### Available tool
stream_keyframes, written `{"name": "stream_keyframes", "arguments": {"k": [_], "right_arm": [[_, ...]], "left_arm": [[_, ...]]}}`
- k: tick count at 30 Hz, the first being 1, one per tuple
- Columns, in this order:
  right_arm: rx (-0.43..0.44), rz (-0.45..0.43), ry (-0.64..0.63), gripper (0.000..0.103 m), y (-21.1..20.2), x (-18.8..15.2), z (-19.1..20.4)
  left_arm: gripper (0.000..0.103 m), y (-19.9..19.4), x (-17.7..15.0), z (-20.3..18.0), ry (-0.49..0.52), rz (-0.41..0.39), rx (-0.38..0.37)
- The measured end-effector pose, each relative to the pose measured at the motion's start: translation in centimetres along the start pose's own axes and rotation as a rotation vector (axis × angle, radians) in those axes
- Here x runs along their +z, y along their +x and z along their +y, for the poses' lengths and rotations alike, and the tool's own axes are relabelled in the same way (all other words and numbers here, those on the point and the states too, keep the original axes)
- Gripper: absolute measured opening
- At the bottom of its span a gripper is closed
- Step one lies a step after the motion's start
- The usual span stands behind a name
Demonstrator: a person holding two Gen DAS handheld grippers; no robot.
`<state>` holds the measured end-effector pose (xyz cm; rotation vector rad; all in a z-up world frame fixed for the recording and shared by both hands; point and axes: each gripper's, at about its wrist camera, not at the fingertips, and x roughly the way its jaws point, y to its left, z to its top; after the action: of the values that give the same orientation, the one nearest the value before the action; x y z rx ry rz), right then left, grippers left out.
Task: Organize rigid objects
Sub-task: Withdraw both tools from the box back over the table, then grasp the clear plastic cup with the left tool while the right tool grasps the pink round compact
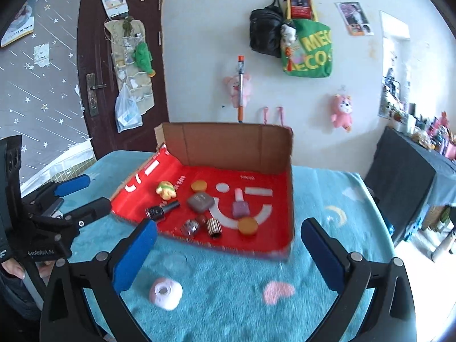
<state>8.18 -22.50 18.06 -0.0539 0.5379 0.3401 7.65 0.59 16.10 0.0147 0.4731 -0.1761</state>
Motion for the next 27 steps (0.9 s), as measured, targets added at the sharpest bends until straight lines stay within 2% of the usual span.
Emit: {"name": "stream_keyframes", "arguments": {"k": [2, 6, 9, 14, 20, 27], "right_arm": [[0.004, 0.015, 0.027, 0.103, 0.2, -1.6, -0.4], [-0.008, 0.048, 0.084, 0.103, 1.1, -5.0, -1.0], [-0.044, 0.053, 0.091, 0.103, 1.7, -7.0, -1.2], [-0.052, 0.054, 0.133, 0.103, 2.7, -9.6, -1.5], [-0.063, 0.075, 0.133, 0.103, 4.3, -11.4, -0.9], [-0.098, 0.088, 0.110, 0.103, 5.5, -13.0, -0.1]], "left_arm": [[0.095, 0.0, -1.3, -0.3, 0.013, 0.003, 0.010], [0.095, 0.6, -3.8, -0.2, -0.040, 0.060, -0.003], [0.095, 1.0, -5.3, -0.2, -0.052, 0.082, 0.009], [0.095, 1.4, -7.5, 0.0, -0.067, 0.104, 0.037], [0.095, 2.4, -9.9, -0.1, -0.056, 0.149, 0.055], [0.095, 3.2, -11.1, 0.2, -0.075, 0.183, 0.056]]}}
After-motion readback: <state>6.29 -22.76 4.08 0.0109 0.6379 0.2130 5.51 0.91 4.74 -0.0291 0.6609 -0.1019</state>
